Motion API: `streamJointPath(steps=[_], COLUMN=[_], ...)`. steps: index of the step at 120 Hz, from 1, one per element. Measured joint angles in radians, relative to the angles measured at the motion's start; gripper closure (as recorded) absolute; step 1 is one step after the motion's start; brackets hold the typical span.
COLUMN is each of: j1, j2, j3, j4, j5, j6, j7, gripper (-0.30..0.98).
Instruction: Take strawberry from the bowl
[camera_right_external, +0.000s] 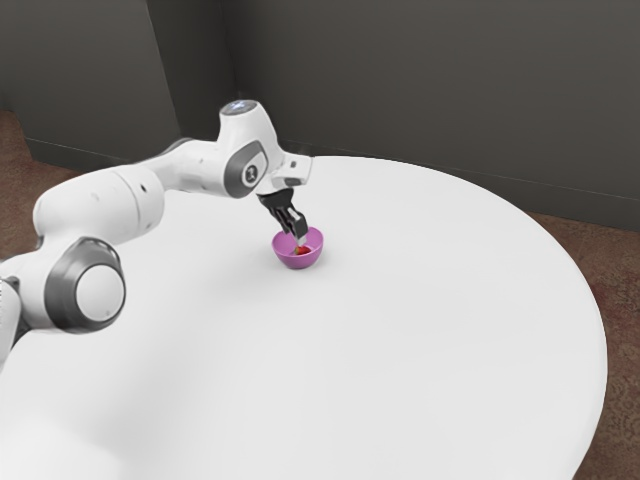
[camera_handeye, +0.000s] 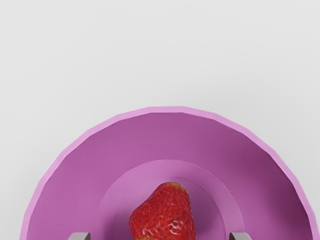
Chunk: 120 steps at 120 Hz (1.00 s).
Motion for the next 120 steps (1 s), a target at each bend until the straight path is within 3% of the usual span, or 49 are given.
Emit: streamJointPath(steps=[120], j1=[0.005], j2=[0.066], j3=[-0.012], j4=[0.0], j5=[0.0], j6=[0.086], j7=[0.094], gripper=[0.43])
